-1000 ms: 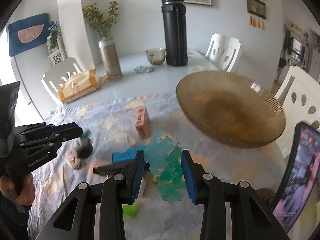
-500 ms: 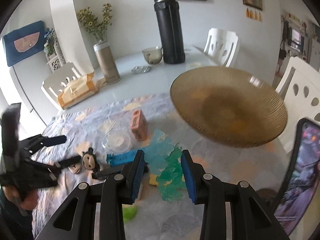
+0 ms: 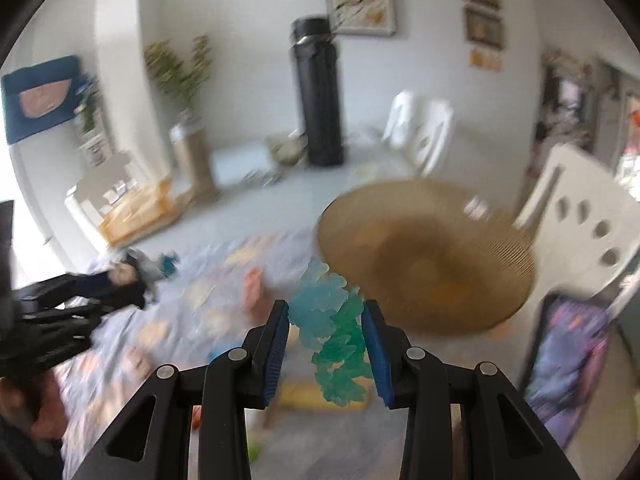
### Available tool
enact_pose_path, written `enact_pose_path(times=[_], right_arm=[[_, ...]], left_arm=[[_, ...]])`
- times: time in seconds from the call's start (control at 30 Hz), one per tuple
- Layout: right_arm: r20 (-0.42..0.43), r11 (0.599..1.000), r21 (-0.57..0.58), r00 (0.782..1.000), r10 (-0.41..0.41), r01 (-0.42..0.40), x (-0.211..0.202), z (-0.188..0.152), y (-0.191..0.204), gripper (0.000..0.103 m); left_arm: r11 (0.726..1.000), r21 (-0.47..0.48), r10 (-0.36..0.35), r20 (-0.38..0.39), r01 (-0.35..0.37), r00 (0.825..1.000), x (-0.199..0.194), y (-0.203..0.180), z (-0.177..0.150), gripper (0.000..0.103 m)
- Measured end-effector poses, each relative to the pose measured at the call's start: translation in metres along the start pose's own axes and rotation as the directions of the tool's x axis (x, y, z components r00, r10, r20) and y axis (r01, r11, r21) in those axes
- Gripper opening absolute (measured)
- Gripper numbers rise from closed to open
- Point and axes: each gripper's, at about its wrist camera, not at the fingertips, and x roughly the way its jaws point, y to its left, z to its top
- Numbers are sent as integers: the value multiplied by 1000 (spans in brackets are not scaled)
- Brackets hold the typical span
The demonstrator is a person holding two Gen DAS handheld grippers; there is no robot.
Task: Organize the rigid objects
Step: 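Carry both toys over the amber bowl and open both tools to drop them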
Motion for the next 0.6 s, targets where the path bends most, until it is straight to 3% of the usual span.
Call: enact_pose_path(times=[0.1, 0.2, 0.3, 0.43, 0.47, 0.5, 0.53, 0.6], right_arm=[[-14, 995, 13, 995, -97, 97, 17, 15, -5, 37], [-68, 979, 24, 977, -200, 202, 46, 19, -12, 36], [-120, 972, 31, 966, -228, 233, 65, 17, -19, 36], [-139, 955, 3, 946, -292, 295, 77, 13, -23, 36], [-142, 954, 0, 945, -296, 299, 80, 13, -23, 36], [-147, 953, -2, 943, -299, 302, 82, 12, -24, 36], [-155, 950, -7, 939, -308, 311, 85, 11, -24, 38], [-147, 946, -9, 936, -321, 323, 82, 11, -23, 57]], left_arm=[[999, -12, -41, 0, 41, 999, 35, -13, 25, 38], [994, -39, -102, -67, 100, 993, 84, -24, 30, 38], [988, -31, -155, -141, 152, 978, 123, -38, 26, 38], [988, -13, -155, -197, 156, 968, 143, -56, 16, 39], [986, -15, -164, -206, 165, 965, 146, -57, 15, 42], [985, -19, -173, -213, 173, 962, 145, -58, 14, 53], [984, -26, -179, -214, 178, 960, 143, -57, 14, 57], [986, -25, -165, -194, 164, 967, 134, -52, 20, 77]])
